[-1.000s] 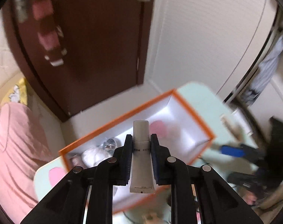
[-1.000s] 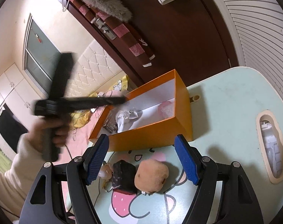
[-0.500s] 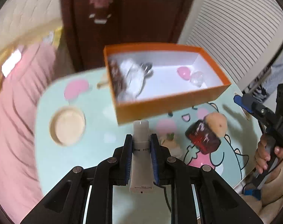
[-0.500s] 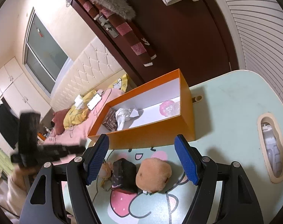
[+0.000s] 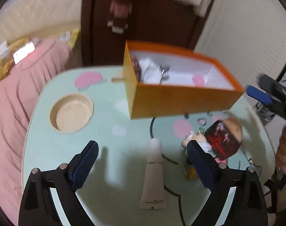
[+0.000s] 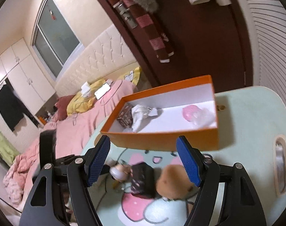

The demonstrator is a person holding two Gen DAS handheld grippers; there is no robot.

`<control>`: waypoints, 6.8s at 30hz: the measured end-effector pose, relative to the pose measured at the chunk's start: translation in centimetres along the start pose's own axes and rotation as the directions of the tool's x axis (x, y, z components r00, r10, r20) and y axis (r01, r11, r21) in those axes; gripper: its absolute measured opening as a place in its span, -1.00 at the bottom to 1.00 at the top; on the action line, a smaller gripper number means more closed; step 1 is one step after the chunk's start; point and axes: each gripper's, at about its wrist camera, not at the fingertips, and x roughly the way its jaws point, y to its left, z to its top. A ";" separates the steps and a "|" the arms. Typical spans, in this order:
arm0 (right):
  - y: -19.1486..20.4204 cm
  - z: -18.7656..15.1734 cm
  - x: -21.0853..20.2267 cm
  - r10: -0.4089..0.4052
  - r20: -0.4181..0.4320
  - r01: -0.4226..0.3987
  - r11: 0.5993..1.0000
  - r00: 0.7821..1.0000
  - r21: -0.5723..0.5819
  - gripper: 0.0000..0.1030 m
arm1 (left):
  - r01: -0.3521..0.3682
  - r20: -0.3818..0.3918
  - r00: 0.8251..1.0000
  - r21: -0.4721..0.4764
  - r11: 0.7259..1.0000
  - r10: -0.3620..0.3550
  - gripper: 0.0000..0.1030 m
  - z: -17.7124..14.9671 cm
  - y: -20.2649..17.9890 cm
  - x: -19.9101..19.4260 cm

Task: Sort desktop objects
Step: 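Lift the tube out with the left gripper and lay it on the table, then reach the right gripper into the box and grasp the white tissue, then lift the tissue out with the right gripper and drop it beside the puff, then reach the left gripper into the box and grasp the pink heart item, then lift the pink heart out with the left gripper and release it on the table, then reach the right gripper into the box and grasp the clear glass ball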

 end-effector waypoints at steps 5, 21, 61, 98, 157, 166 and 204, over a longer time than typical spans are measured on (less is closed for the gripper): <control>3.3 4.8 3.8 -0.067 -0.133 0.043 0.984 0.989 -0.172 0.43 | 0.003 0.086 0.996 0.006 1.000 -0.003 0.84 -1.1 0.4 -0.6; 8.8 6.7 21.5 -0.385 -0.445 -0.027 0.731 0.808 -0.681 -0.08 | 0.104 0.096 0.991 -0.119 0.987 -0.093 0.84 -1.1 2.8 -0.3; -3.5 -3.1 0.0 -0.369 -0.423 0.291 0.926 0.828 -0.239 -0.43 | 0.090 0.067 0.995 -0.156 0.984 -0.080 0.84 -1.5 2.9 0.4; 0.4 -8.9 -2.0 -0.088 -0.094 0.088 0.996 0.992 -0.011 0.51 | 0.117 -0.441 0.894 0.060 0.991 -0.079 0.22 16.6 -12.7 14.8; -2.2 -8.8 -1.8 -0.039 -0.101 0.051 0.992 0.994 0.117 0.51 | 0.196 -0.308 0.939 0.120 0.973 -0.151 -0.34 13.7 -8.7 0.9; -2.9 -8.7 -2.3 -0.071 -0.074 0.080 0.988 0.995 0.135 0.51 | 0.172 -0.408 0.900 0.009 0.985 -0.153 -0.34 3.3 -4.4 1.1; 5.8 5.5 20.0 -0.153 -0.662 0.025 0.980 0.734 -0.198 0.26 | 0.174 0.206 0.968 -0.120 0.977 -0.147 0.72 -1.5 4.2 -3.3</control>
